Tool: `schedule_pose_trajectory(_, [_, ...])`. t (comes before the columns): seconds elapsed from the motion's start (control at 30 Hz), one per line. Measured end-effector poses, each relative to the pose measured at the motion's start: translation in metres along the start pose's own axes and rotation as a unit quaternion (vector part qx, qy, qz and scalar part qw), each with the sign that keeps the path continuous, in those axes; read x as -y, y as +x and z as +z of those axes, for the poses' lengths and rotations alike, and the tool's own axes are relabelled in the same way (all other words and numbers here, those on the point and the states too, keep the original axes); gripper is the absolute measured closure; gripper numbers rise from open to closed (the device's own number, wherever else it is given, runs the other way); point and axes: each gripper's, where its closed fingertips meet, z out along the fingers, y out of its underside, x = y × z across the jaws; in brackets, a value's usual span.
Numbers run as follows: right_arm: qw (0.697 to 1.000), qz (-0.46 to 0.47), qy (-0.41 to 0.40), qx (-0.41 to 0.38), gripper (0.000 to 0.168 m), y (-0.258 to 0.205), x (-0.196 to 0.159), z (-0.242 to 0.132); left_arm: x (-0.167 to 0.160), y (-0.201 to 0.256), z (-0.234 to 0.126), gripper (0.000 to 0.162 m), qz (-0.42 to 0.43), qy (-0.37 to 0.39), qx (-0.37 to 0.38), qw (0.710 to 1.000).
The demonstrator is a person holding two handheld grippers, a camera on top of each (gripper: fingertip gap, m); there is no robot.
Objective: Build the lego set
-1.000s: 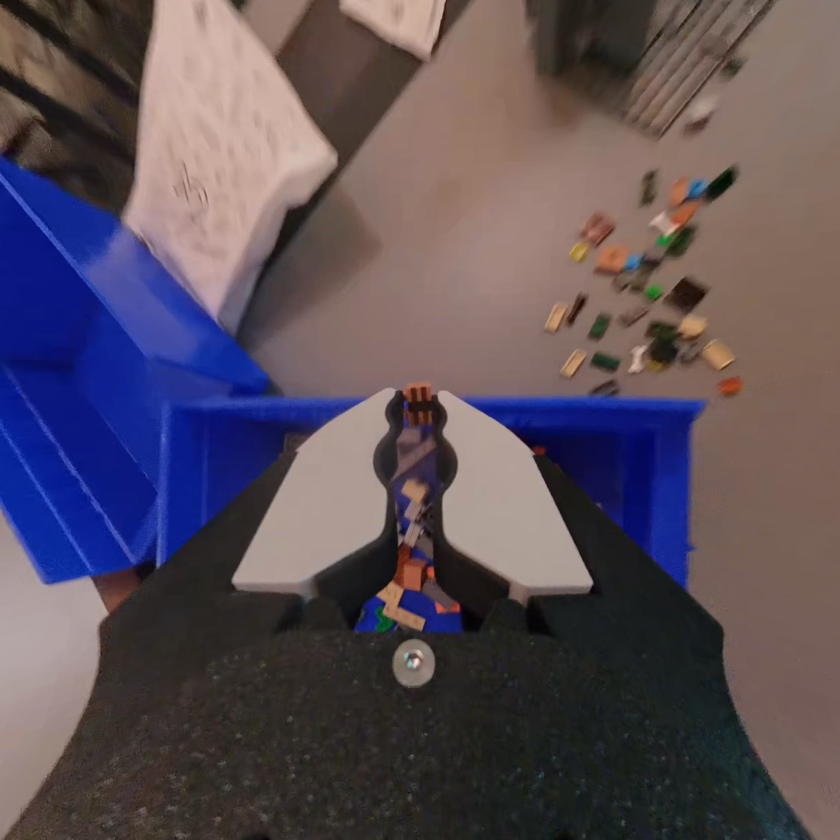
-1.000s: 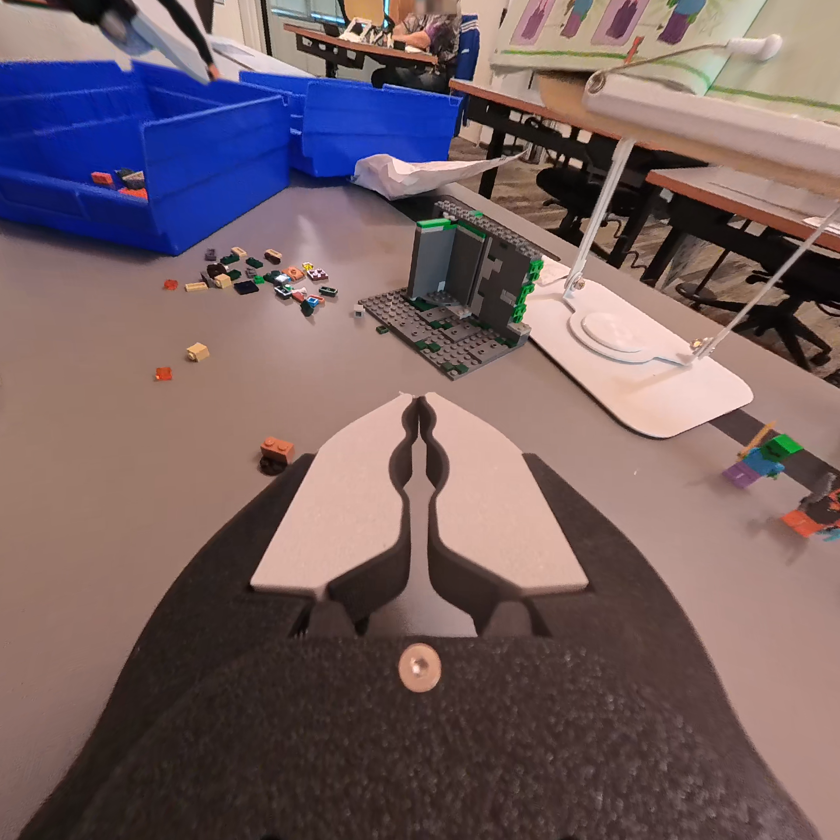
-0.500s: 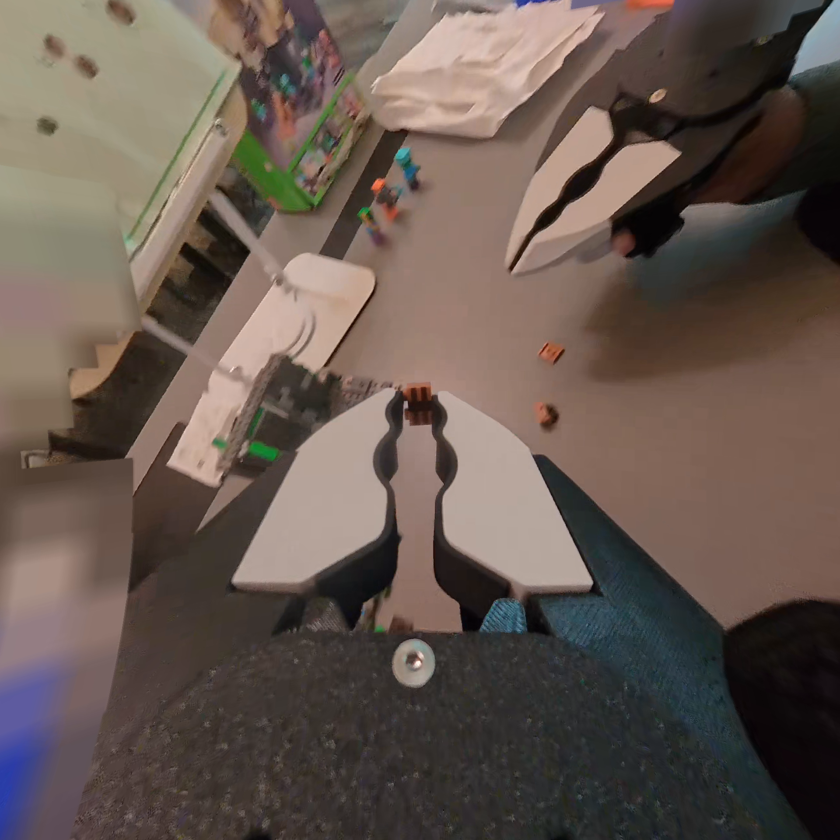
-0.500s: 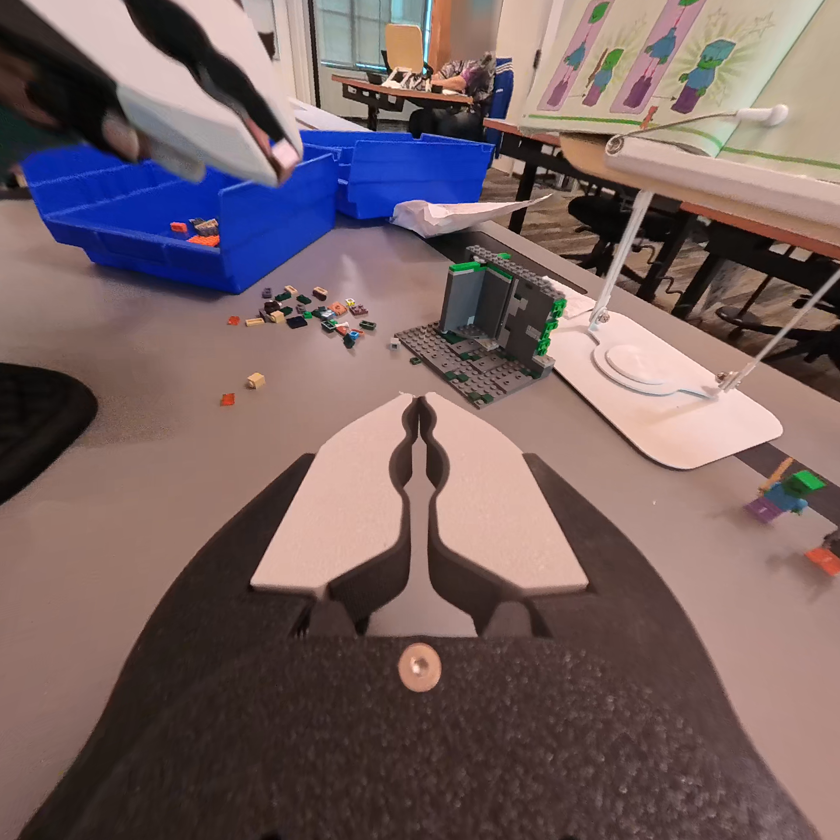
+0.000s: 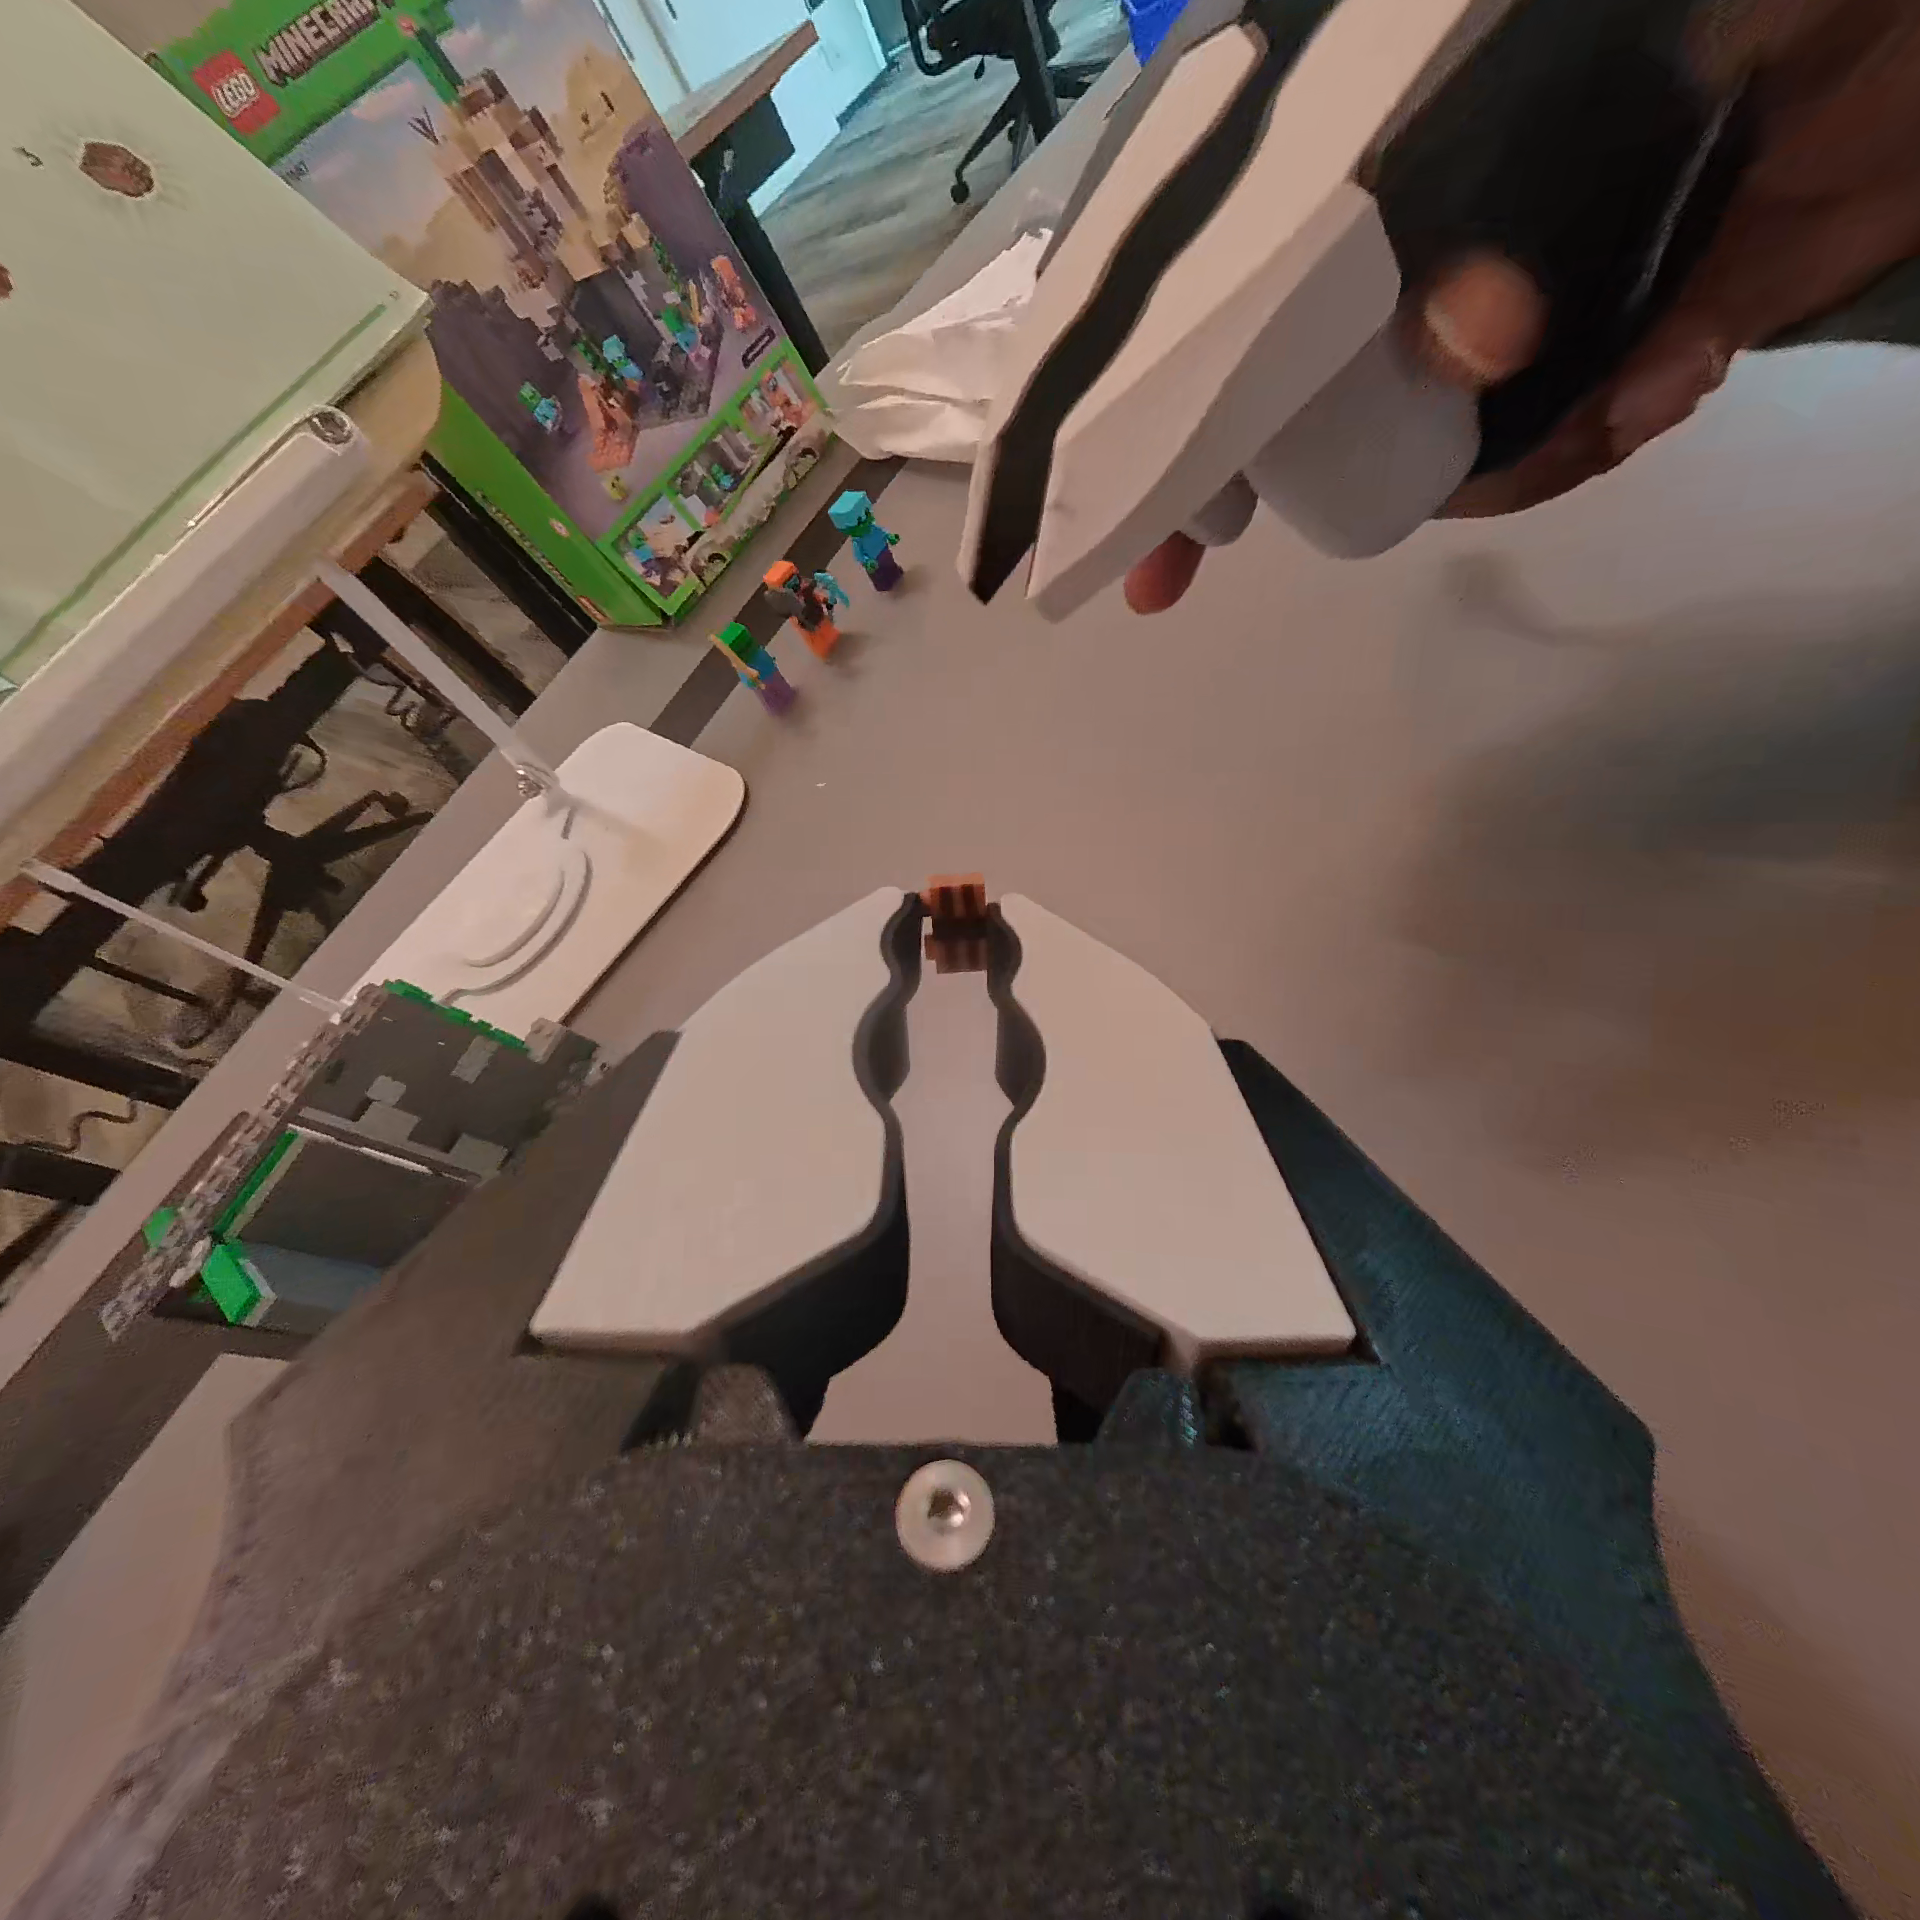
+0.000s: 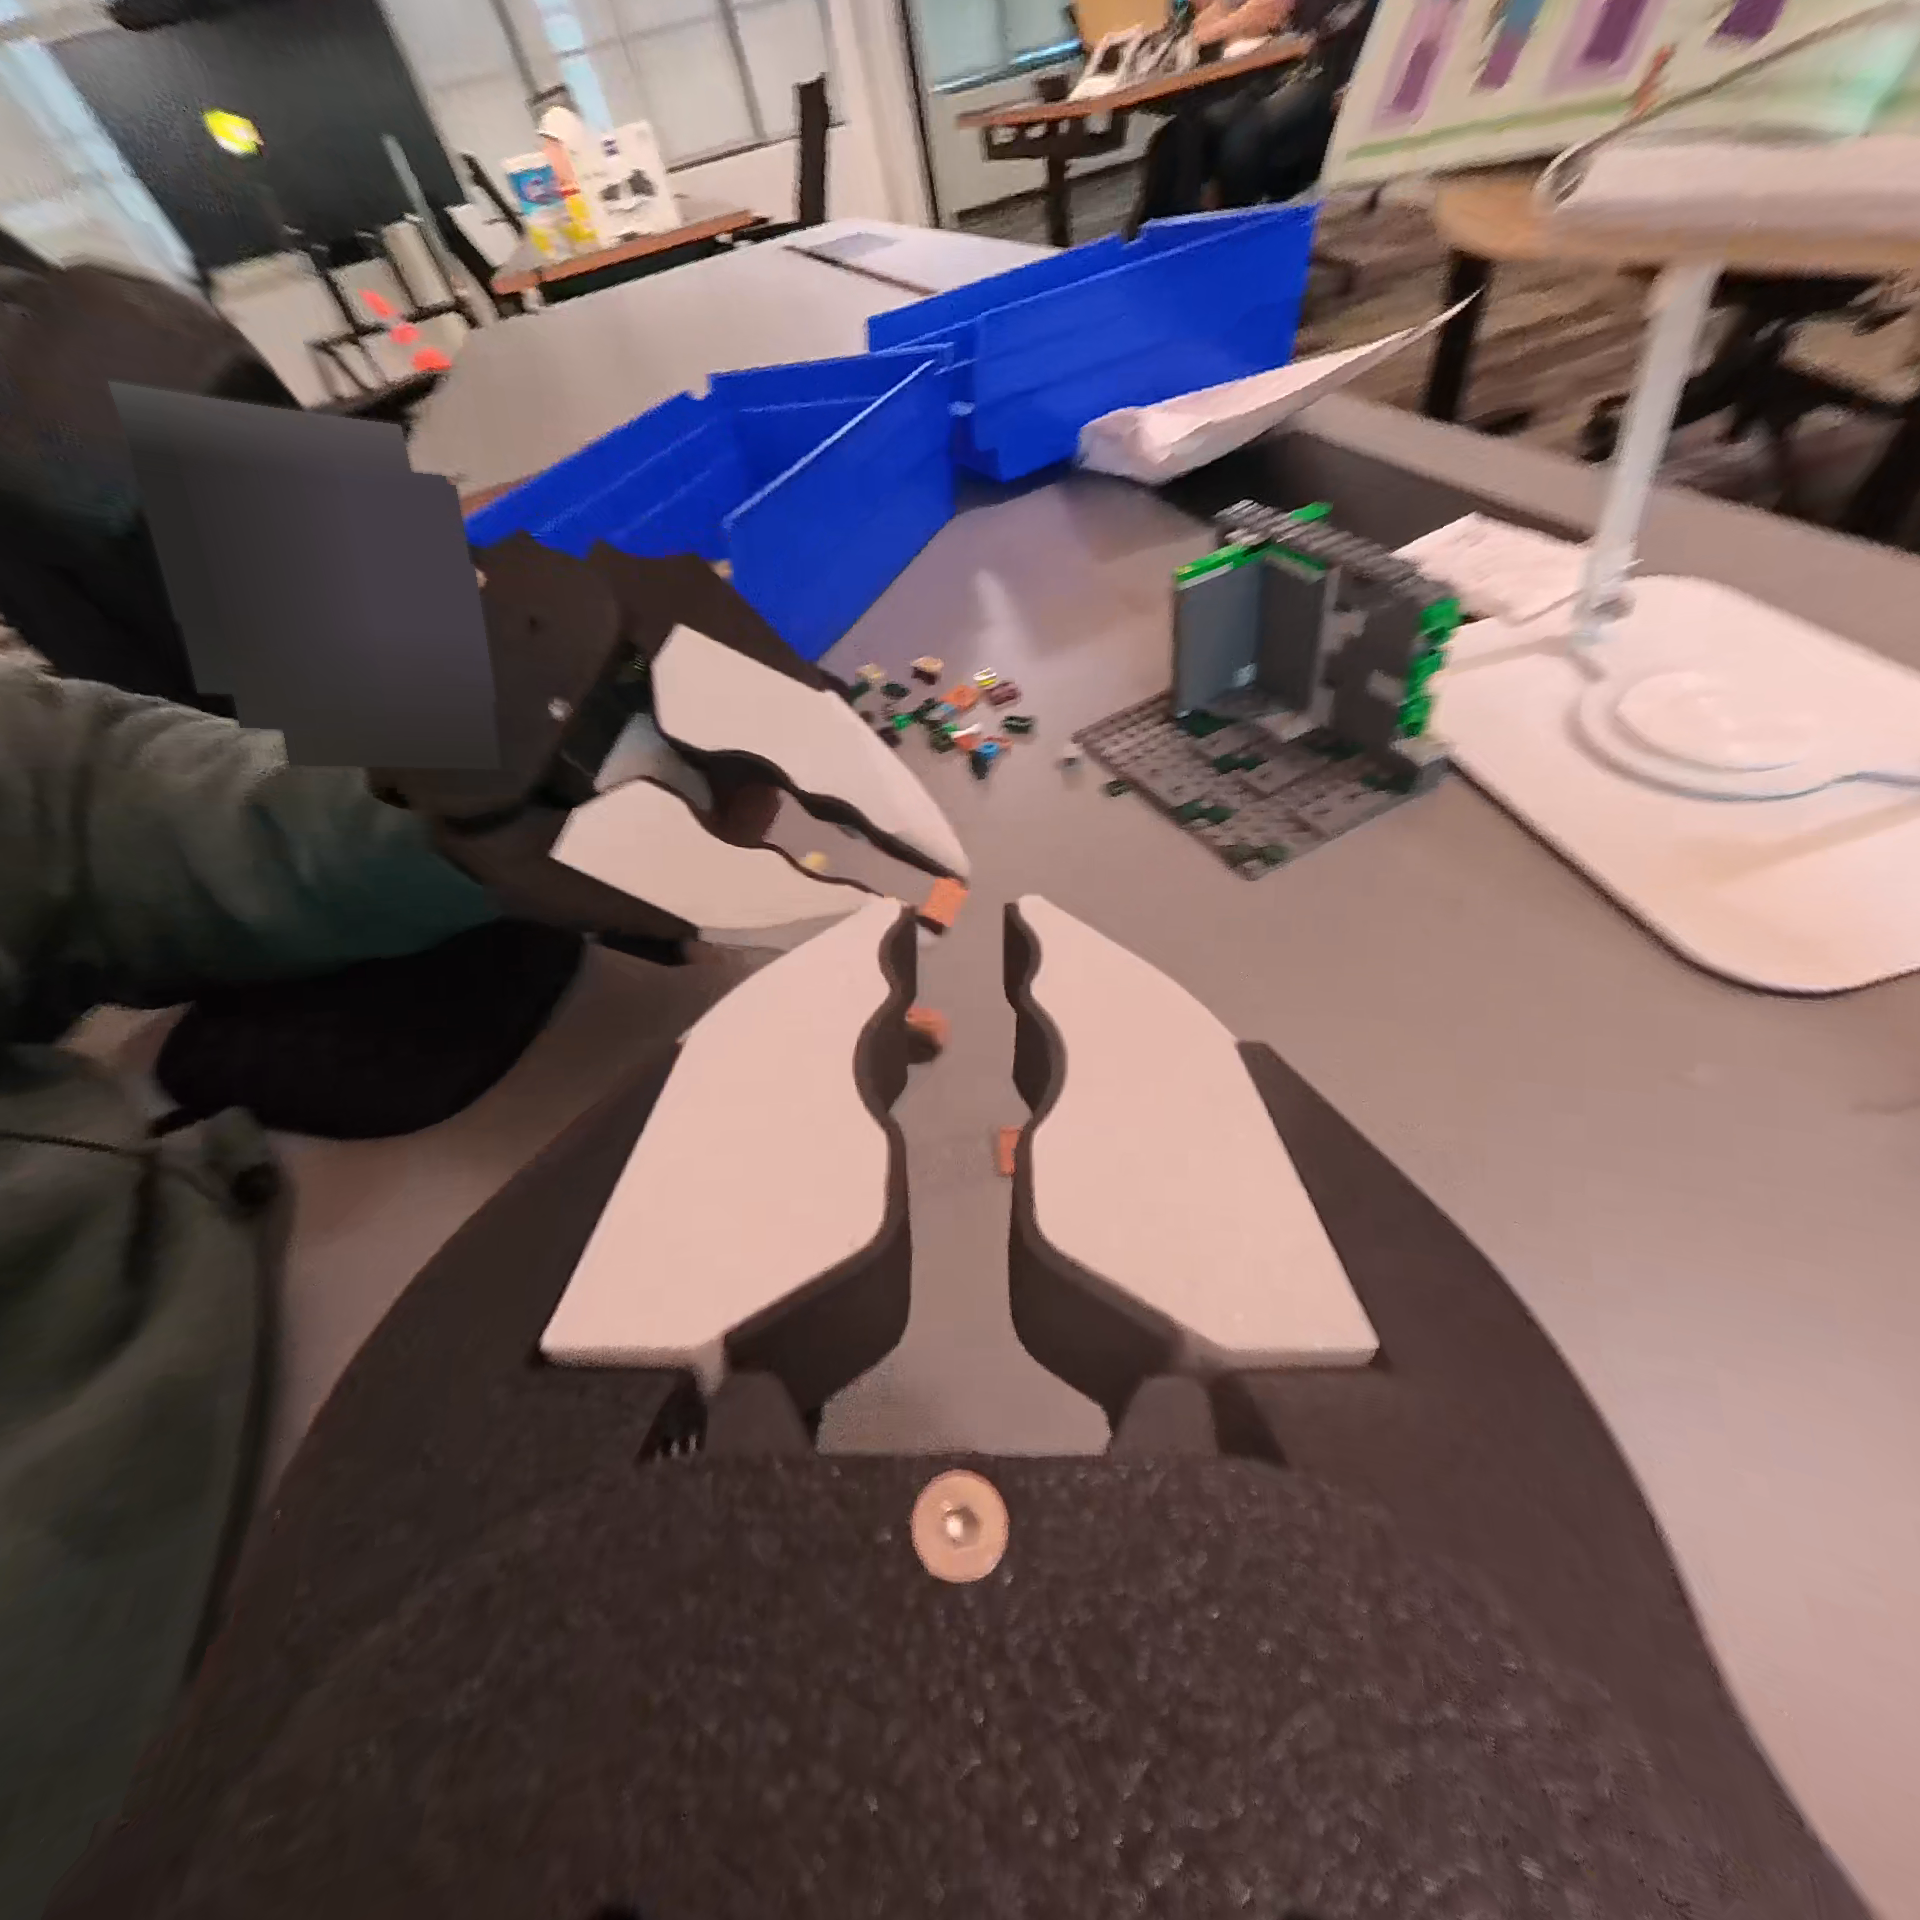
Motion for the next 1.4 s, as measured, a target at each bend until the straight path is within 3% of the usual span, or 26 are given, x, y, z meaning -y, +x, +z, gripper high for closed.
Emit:
schedule_pose_trajectory(0.23, [0.996,0.069,-0.052,0.032,0.146,-0.006,-0.033,0.029,-0.006,0.009,0.004,0.151,0.073,0.001,0.018,0.997])
schedule_pose_trajectory(0.47, [0.985,0.149,-0.047,0.07,0.152,-0.008,-0.039,0.037,-0.007,0.017,0.002,0.151,0.168,0.003,0.034,0.985])
schedule_pose_trajectory(0.7, [0.986,0.128,-0.052,0.096,0.161,-0.015,-0.041,0.034,-0.006,0.022,-0.001,0.149,0.185,0.02,0.012,0.983])
schedule_pose_trajectory(0.8, [0.989,0.066,-0.035,0.129,0.161,-0.021,-0.036,0.025,0.0,0.032,-0.01,0.136,0.104,0.062,-0.081,0.989])
schedule_pose_trajectory(1.0, [0.982,-0.082,-0.012,0.172,0.161,-0.039,-0.04,0.016,-0.002,0.035,-0.034,0.143,-0.106,0.097,-0.25,0.958])
schedule_pose_trajectory(1.1, [0.976,-0.099,0.003,0.193,0.161,-0.048,-0.04,0.017,-0.005,0.047,-0.036,0.143,-0.124,0.092,-0.289,0.945])
schedule_pose_trajectory(1.4, [0.97,-0.126,-0.007,0.208,0.161,-0.058,-0.048,0.021,-0.003,0.056,-0.039,0.154,-0.118,0.092,-0.309,0.939])
